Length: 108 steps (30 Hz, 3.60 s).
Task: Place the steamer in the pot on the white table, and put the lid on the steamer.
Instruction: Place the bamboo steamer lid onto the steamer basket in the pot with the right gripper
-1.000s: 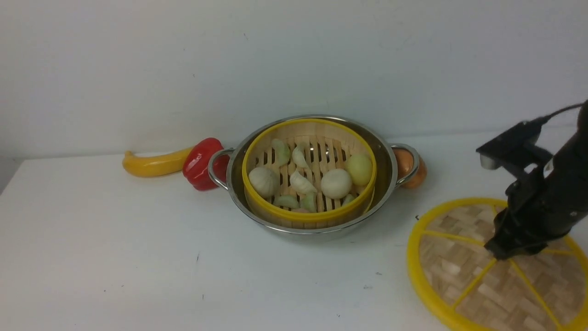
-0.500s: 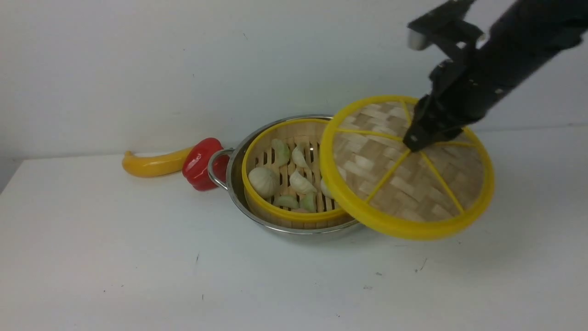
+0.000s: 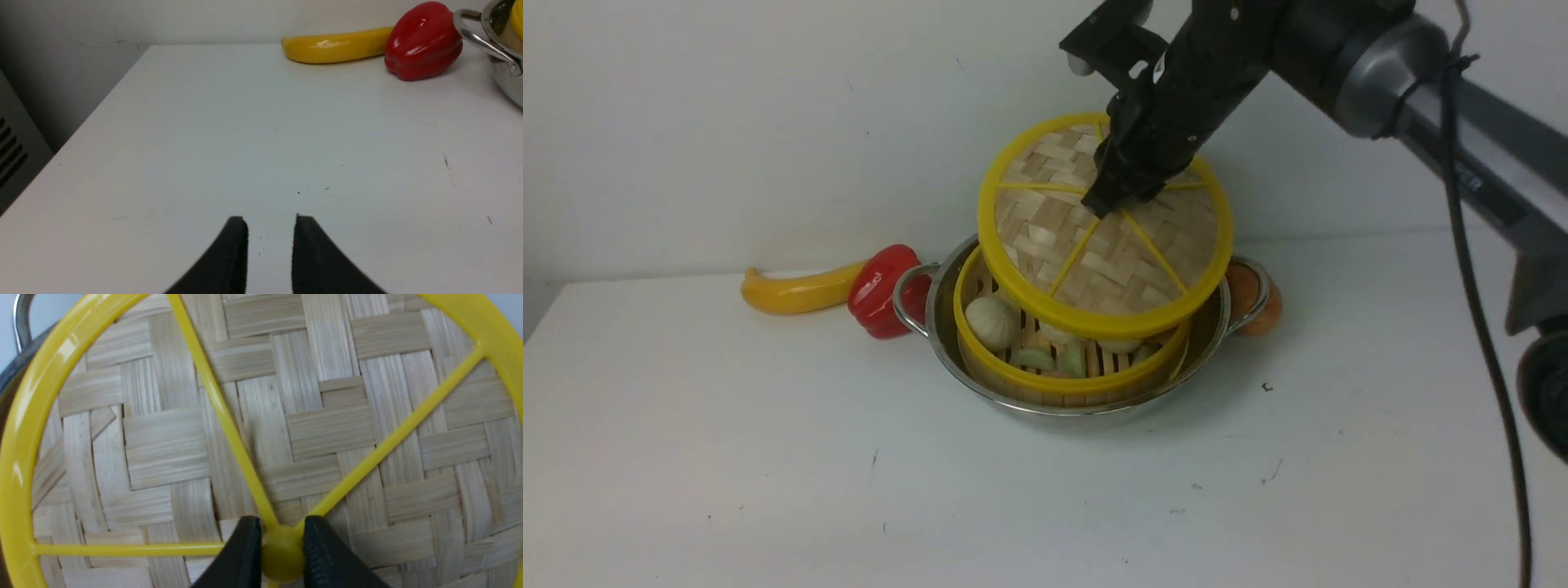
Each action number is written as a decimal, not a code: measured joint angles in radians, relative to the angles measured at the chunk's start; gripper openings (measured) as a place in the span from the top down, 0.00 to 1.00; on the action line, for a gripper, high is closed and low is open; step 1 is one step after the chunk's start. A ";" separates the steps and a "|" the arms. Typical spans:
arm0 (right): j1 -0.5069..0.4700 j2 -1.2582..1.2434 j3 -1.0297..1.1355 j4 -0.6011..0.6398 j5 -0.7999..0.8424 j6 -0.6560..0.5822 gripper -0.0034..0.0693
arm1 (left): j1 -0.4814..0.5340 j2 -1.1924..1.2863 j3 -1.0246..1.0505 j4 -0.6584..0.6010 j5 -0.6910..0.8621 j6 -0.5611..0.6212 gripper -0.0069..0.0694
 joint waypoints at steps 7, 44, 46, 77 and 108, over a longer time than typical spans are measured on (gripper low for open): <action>0.015 0.013 0.000 0.026 0.008 0.031 0.76 | 0.000 0.000 0.000 0.000 0.000 0.000 0.70; 0.073 0.013 0.042 -0.017 0.003 0.105 0.76 | 0.000 0.000 0.000 0.000 0.000 0.000 0.69; 0.073 0.015 0.042 -0.019 0.004 0.100 0.76 | 0.000 0.000 0.000 0.000 0.000 0.000 0.69; 0.074 0.043 -0.044 -0.080 0.006 0.066 0.76 | 0.000 0.000 0.000 0.000 0.000 0.000 0.65; 0.081 0.004 0.073 -0.070 0.008 0.086 0.76 | 0.000 0.000 0.000 0.000 0.000 0.000 0.61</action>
